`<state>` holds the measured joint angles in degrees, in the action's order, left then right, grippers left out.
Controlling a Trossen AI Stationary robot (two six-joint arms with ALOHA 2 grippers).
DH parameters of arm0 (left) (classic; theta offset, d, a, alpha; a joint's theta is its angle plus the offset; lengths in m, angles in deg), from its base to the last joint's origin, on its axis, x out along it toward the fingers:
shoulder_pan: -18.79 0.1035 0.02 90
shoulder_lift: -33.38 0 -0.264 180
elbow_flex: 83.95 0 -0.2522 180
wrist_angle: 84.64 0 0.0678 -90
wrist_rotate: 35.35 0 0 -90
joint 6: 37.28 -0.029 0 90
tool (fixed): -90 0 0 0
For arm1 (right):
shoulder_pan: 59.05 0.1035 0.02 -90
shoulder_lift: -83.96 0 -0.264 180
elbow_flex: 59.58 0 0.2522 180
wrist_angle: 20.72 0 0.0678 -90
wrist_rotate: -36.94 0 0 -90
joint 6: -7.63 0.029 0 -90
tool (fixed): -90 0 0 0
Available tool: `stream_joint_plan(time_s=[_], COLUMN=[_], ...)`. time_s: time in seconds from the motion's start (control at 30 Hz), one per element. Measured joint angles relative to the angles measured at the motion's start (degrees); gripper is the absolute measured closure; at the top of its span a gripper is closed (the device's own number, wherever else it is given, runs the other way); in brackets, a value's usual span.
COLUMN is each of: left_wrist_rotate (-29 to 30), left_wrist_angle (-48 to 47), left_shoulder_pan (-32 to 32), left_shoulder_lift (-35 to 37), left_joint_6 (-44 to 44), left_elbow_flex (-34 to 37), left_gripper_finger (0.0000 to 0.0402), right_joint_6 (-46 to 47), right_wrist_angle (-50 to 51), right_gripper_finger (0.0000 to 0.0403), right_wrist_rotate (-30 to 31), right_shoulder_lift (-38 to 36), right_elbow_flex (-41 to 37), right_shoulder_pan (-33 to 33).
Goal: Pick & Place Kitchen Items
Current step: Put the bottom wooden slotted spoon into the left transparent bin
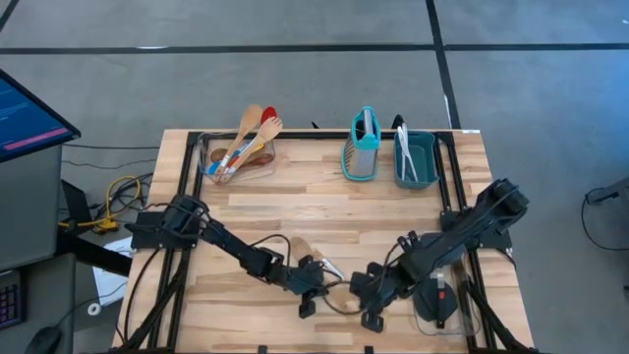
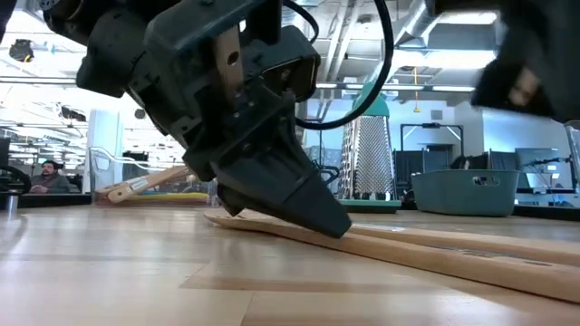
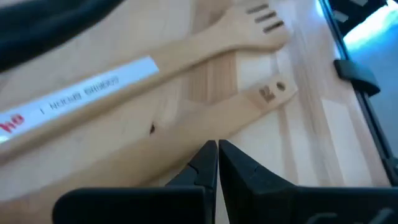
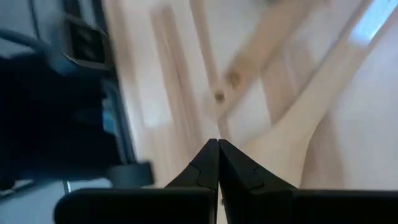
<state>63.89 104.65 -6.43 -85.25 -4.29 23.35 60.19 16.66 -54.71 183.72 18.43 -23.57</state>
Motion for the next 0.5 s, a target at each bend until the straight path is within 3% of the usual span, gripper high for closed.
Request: stream_joint_plan(time_s=[0.17, 0.33, 0.5], left_wrist_rotate=[0.0, 0.0, 0.1], left_wrist_angle=[-0.6, -1.1, -1.1], left_shoulder_pan=[-0.1, -0.2, -0.2], left_shoulder_lift=[0.0, 0.0, 0.0], left_joint_6=[-0.1, -0.1, -0.2], left_elbow_flex=[0.0, 0.0, 0.0], left_gripper_finger=[0.0399, 0.0399, 0.0399], right_joint_6=[4.3, 8.6, 12.6], right_wrist_angle=[-1.8, -7.5, -5.9], right_gripper_finger=[0.0403, 0.0403, 0.0403], right_wrist_rotate=[-4.5, -6.0, -5.6], right_shoulder_lift=[5.2, 8.2, 10.2], right_elbow_flex=[0.1, 0.2, 0.1], right_shoulder_pan=[1.9, 4.0, 5.6])
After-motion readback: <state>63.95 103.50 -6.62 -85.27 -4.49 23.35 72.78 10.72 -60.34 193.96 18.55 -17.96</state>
